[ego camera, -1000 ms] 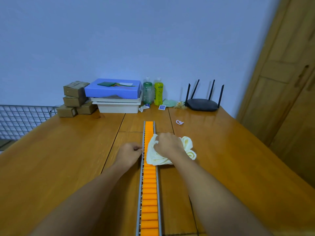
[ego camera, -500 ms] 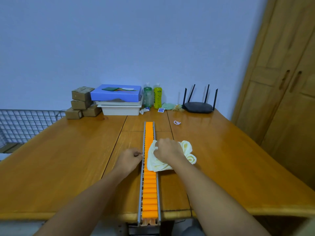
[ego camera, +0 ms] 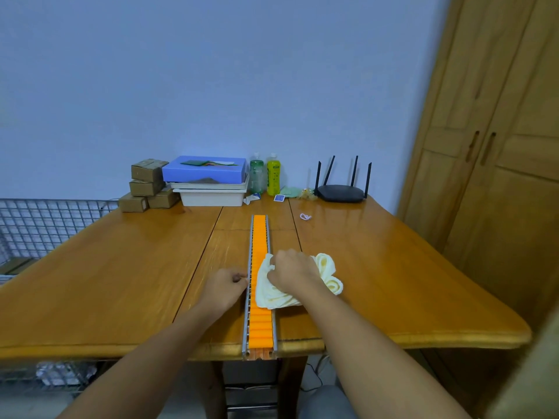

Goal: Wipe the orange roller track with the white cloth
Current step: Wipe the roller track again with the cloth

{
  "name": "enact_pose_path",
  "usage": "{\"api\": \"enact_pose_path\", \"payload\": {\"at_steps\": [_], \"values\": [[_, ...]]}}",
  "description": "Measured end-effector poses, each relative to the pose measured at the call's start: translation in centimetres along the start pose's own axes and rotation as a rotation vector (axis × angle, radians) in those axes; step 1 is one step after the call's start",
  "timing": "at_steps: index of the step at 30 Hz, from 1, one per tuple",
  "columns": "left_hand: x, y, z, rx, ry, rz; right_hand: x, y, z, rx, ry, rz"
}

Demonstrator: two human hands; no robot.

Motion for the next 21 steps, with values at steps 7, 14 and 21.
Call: {"api": "enact_pose_path", "payload": {"at_steps": [7,14,21], "values": [[-0.1,2.9,-1.3,0.008,-0.024,0.012,-0.6,3.2,-0.1,-0.011,0.016,-0.011],[-0.4,6.0,-2.5,0.015,-0.034,0.017,-1.1,6.4,0.0,-0.004,0.036,0.016],[-0.6,8.8,-3.5,-0.003,-0.03,0.017,-1.6,9.8,-0.3,0.004,0.029,0.034]]}}
Point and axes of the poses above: each hand's wrist, its own y-axis away from the middle knuckle, its own x-axis out of the palm, z = x × y, the point moved 7 cm from there along -y, towards the middle knuckle, and after that the axes turned 12 degrees about x, right-handed, at the moved point
